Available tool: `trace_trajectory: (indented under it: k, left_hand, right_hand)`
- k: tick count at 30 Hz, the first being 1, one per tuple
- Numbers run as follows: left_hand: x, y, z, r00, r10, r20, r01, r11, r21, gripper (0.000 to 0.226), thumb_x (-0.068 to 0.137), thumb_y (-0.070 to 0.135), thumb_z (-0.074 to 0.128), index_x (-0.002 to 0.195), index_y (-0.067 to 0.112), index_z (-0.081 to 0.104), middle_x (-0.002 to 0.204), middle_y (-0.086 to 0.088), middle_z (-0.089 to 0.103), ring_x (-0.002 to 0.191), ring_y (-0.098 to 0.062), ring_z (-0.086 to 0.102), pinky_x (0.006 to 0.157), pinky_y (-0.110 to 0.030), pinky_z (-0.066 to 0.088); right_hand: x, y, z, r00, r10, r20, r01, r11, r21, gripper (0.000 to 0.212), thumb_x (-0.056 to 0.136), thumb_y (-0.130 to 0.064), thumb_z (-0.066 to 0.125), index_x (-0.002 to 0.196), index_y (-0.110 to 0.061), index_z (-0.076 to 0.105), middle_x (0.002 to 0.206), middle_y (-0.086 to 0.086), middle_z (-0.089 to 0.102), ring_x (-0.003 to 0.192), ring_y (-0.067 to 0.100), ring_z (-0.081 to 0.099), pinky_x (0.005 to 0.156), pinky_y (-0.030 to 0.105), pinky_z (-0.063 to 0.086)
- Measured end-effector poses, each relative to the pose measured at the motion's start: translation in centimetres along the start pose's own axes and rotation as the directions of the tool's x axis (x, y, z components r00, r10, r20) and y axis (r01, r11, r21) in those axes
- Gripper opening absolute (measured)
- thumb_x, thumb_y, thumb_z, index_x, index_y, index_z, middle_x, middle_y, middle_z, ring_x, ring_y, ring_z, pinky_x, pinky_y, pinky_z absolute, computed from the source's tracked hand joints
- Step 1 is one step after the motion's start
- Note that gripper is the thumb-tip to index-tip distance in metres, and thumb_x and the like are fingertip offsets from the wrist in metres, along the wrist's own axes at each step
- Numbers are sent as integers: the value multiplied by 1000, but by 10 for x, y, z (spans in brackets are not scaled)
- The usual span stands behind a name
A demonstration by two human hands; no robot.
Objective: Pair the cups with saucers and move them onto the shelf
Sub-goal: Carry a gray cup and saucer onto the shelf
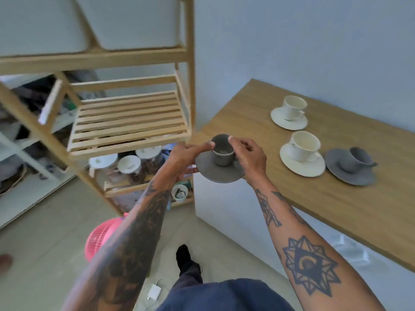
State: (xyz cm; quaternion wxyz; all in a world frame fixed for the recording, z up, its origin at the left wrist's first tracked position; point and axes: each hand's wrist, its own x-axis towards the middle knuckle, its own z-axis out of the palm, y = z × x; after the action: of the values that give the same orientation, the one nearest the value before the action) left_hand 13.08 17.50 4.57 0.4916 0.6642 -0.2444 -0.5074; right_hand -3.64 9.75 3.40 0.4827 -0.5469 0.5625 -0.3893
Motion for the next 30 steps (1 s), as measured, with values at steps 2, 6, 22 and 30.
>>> trace_trajectory:
  k: [2,6,22,30]
  left_hand:
    - [-21,-3,-32,997,19,-78,-22,999,-38,46,70,41,88,99,6,77,88,-10,77,78,-21,71,69,-33,59]
    - [-48,-8,-97,968,62,-242,-86,992,-91,54,68,43,88,105,5,75,94,-15,78,73,-21,74,64,-30,60]
    - [99,-15,-297,721,153,-676,-314,941,-122,45,73,49,84,104,16,78,99,4,78,100,-17,70,85,-32,56]
    - [205,-9,-366,684,194,-703,-407,901,-148,64,81,40,81,138,23,59,127,0,61,114,-15,57,82,-19,43]
  right_hand:
    - [-15,-8,30,997,-18,70,17,1000,16,31,70,-58,75,77,-29,75,90,-12,75,88,8,69,67,21,47]
    - [-35,-26,97,972,-64,228,62,998,16,29,67,-62,75,72,-33,75,83,-16,74,86,7,70,66,21,47]
    - [42,-31,391,876,-197,441,186,980,68,45,80,-72,65,70,-28,66,82,-8,69,74,7,60,55,17,42]
    - [112,-24,519,857,-289,427,277,956,93,40,92,-62,59,109,-28,72,102,-1,73,114,25,63,103,48,50]
